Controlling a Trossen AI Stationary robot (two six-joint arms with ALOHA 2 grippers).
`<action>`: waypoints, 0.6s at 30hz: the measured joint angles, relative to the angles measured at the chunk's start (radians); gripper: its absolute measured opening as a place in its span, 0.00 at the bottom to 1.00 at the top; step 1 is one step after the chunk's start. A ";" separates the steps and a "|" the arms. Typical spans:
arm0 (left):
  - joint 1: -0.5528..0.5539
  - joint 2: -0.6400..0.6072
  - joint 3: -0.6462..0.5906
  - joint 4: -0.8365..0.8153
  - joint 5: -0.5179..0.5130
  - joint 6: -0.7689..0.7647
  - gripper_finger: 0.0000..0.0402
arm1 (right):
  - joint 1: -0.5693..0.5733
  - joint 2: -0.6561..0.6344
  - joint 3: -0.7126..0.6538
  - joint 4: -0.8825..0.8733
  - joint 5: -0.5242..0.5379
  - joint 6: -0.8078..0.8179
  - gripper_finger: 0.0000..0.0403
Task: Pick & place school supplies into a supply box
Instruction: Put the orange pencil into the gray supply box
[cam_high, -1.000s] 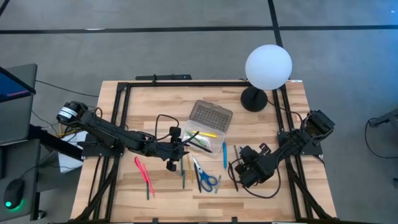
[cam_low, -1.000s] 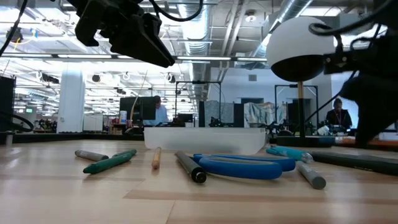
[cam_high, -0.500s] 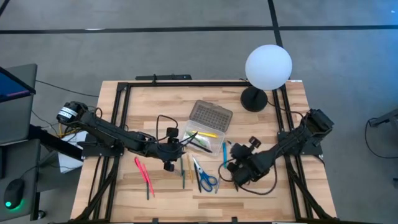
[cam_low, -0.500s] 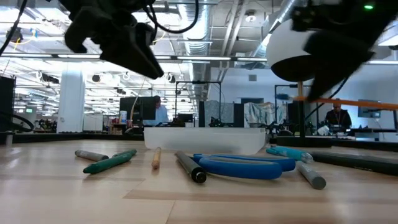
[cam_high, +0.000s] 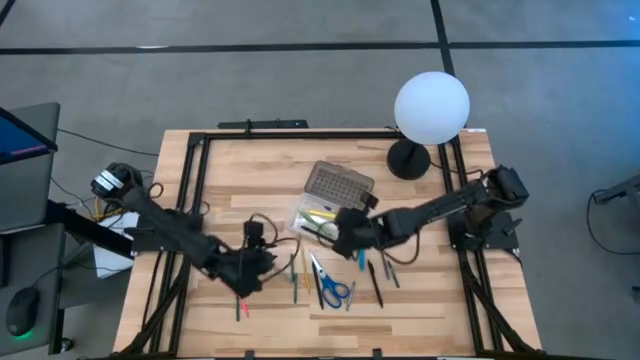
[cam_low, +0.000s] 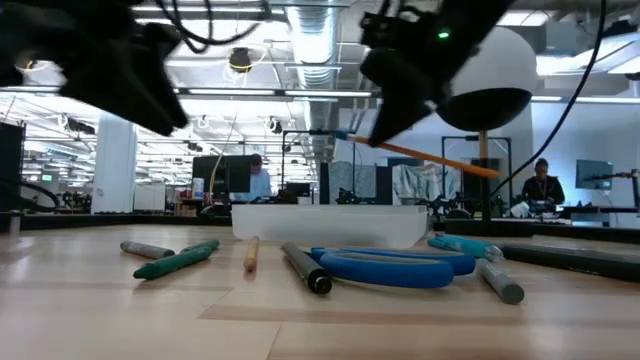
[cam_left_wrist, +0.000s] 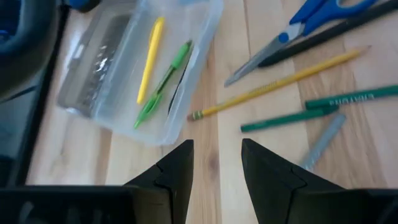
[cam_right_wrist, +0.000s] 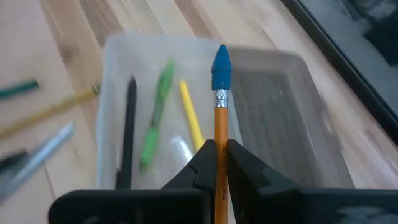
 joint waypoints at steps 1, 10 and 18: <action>-0.030 0.000 0.000 -0.027 -0.033 -0.043 0.32 | -0.020 0.000 0.000 0.039 -0.020 -0.036 0.03; -0.237 0.000 0.000 -0.252 -0.272 -0.409 0.32 | -0.164 0.000 0.000 0.261 -0.214 -0.119 0.03; -0.291 0.000 0.000 -0.326 -0.342 -0.533 0.32 | -0.184 0.000 -0.016 0.303 -0.236 -0.057 0.03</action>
